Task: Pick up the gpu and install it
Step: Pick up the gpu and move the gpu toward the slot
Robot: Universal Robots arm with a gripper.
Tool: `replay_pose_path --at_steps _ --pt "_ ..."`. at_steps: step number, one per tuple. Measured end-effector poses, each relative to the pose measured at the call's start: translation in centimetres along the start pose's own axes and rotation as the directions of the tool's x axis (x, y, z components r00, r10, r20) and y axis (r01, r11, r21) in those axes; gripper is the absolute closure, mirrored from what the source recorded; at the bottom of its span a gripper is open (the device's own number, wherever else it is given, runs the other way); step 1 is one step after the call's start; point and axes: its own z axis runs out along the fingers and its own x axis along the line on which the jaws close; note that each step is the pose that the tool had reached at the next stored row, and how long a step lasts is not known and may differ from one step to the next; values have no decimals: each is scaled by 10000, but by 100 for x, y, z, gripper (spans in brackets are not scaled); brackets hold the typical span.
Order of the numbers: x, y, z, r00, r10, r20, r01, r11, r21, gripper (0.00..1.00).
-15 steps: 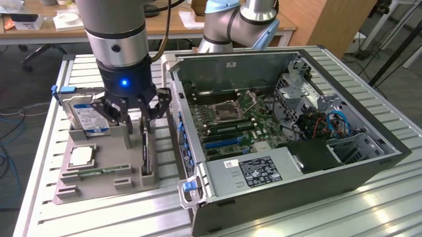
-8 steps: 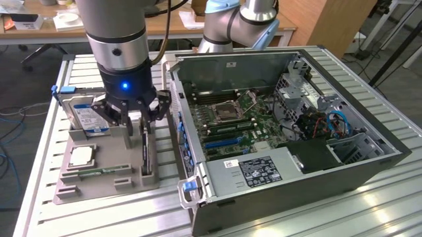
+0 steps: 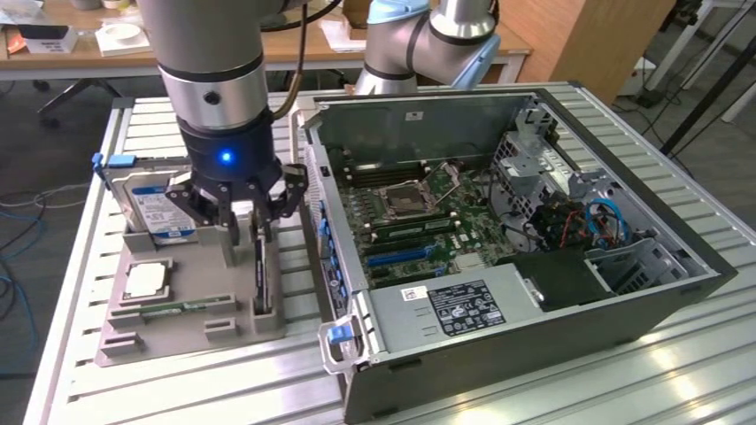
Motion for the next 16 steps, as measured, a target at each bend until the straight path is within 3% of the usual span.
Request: replay_pose_path --at_steps 16 --pt "-12 -2 96 10000 0 -4 0 10000 1 57"
